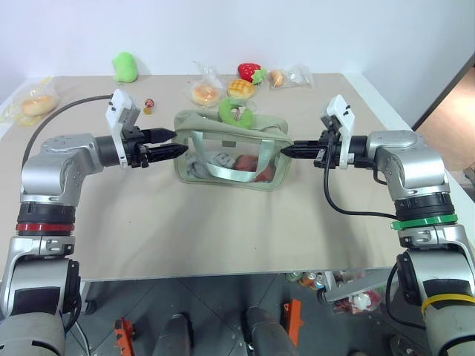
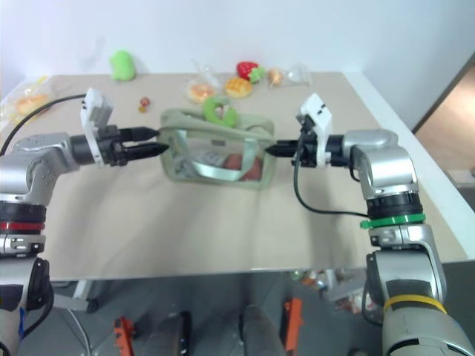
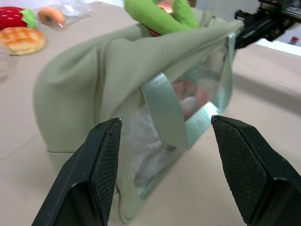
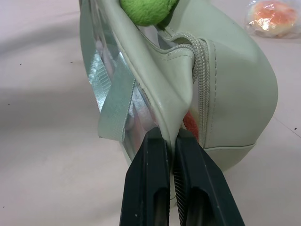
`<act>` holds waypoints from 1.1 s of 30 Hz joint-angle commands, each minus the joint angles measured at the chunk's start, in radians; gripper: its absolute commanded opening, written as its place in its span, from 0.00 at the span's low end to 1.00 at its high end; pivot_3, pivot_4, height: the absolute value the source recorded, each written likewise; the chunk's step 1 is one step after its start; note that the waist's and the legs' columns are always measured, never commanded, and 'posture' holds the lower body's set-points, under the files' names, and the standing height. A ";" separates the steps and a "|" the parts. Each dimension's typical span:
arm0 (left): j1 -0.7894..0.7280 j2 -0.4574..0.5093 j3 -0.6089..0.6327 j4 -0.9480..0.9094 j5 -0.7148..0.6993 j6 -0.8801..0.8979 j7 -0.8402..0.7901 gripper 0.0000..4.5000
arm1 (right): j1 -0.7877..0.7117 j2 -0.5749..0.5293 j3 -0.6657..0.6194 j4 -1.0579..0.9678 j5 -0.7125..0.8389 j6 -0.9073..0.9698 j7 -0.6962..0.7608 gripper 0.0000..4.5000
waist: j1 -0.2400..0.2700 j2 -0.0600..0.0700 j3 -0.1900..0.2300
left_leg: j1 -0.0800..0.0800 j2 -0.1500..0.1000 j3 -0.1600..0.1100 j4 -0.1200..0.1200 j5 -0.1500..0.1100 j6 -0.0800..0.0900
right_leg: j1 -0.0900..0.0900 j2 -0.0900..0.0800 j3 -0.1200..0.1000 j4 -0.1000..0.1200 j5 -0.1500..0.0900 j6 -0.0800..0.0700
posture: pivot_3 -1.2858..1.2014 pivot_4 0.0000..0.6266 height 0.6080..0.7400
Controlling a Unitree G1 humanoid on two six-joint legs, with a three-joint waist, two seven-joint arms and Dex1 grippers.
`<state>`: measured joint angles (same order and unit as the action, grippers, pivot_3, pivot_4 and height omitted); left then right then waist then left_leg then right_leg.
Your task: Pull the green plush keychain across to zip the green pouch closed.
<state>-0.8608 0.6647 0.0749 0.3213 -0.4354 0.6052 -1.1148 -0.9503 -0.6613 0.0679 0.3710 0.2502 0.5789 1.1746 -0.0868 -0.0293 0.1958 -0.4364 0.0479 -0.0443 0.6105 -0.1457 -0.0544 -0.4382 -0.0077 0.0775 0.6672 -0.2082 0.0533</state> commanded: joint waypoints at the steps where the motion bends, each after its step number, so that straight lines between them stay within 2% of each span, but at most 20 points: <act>1: -0.055 0.007 0.070 0.009 -0.056 0.024 0.010 0.70 | 0.005 -0.014 -0.011 -0.036 0.011 0.001 0.004 0.00 | 0.000 0.000 0.000 | 0.000 0.000 0.000 0.000 0.000 0.000 | 0.000 0.000 0.000 0.000 0.000 0.000 | 0.52 0.24 1.00; 6: -0.081 0.019 0.145 0.008 -0.152 0.111 0.008 0.70 | 0.006 -0.012 -0.010 -0.034 0.010 0.002 0.002 0.00 | 0.000 0.000 0.000 | 0.000 0.000 0.000 0.000 0.000 0.000 | 0.000 0.000 0.000 0.000 0.000 0.000 | 0.52 0.24 1.00; 12: -0.066 0.041 0.152 0.035 -0.151 0.119 0.009 0.70 | -0.003 -0.007 -0.008 -0.020 0.008 -0.001 0.002 0.00 | 0.000 0.000 0.000 | 0.000 0.000 0.000 0.000 0.000 0.000 | 0.000 0.000 0.000 0.000 0.000 0.000 | 0.52 0.24 1.00; 20: -0.026 0.014 0.037 0.043 -0.068 0.078 0.008 0.70 | 0.000 -0.008 -0.011 -0.029 0.012 0.004 0.001 0.00 | 0.000 0.000 0.000 | 0.000 0.000 0.000 0.000 0.000 0.000 | 0.000 0.000 0.000 0.000 0.000 0.000 | 0.52 0.24 1.00; 26: -0.043 -0.012 0.006 0.102 -0.031 0.028 0.001 0.70 | 0.008 -0.011 -0.015 -0.042 0.016 0.012 -0.002 0.00 | -0.001 0.000 0.000 | 0.000 0.000 0.000 0.000 0.000 0.000 | 0.000 0.000 0.000 0.000 0.000 0.000 | 0.52 0.24 1.00; 30: -0.055 -0.023 -0.006 0.145 0.000 -0.013 0.002 0.46 | 0.013 -0.014 -0.017 -0.048 0.018 0.015 -0.004 0.00 | 0.000 0.000 0.000 | 0.000 0.000 0.000 0.000 0.000 0.000 | 0.000 0.000 0.000 0.000 0.000 0.000 | 0.52 0.24 1.00; 33: -0.065 -0.031 -0.001 0.165 0.006 -0.024 0.002 0.22 | 0.016 -0.015 -0.019 -0.052 0.019 0.017 -0.006 0.00 | 0.000 0.000 0.000 | 0.000 0.000 0.000 0.000 0.000 0.000 | 0.000 0.000 0.000 0.000 0.000 0.000 | 0.52 0.24 1.00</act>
<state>-0.8893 0.6344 0.0649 0.4942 -0.4306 0.6053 -1.1057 -0.9390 -0.6642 0.0653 0.3529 0.2562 0.5912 1.1714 -0.0867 -0.0293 0.1958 -0.4368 0.0479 -0.0442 0.6103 -0.1458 -0.0544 -0.4385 -0.0076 0.0776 0.6670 -0.2083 0.0535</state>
